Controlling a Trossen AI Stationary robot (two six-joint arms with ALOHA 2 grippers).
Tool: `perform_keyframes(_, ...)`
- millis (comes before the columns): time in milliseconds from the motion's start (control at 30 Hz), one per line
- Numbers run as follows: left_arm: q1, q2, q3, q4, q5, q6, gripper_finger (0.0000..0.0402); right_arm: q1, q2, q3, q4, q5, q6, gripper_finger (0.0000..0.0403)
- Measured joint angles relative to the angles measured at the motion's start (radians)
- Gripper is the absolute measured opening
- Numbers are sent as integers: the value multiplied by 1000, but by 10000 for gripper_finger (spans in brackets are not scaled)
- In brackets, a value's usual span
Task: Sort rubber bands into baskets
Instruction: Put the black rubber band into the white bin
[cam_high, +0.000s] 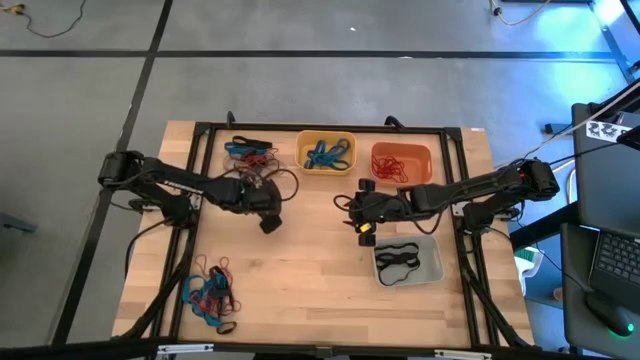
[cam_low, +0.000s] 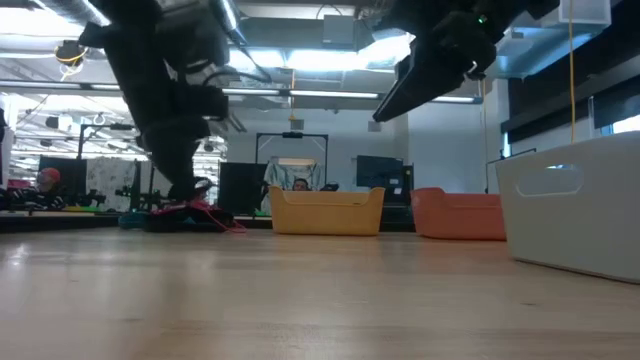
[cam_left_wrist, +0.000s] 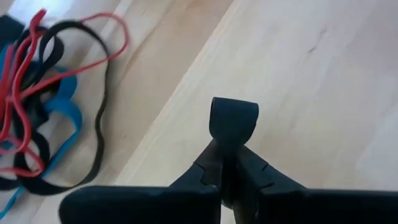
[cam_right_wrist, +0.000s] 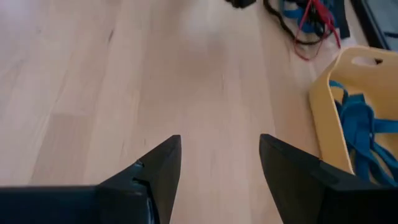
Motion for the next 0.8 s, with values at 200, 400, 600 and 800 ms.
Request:
perform_keyframes(200, -51, 0, 47, 49, 0, 62, 6, -1, 0, 0, 44, 11, -22, 216)
perform_keyframes(400, -57, 0, 58, 305, 69, 327, 4, -3, 0, 0, 101, -42, -29, 249)
perform_keyframes(600, -22, -1, 58, 555, 239, 569, 6, -16, 0, 0, 199, -57, -156, 317)
perform_keyframes(800, -14, -1, 58, 652, 294, 684, 3, -13, 0, 0, 290, -145, -233, 322)
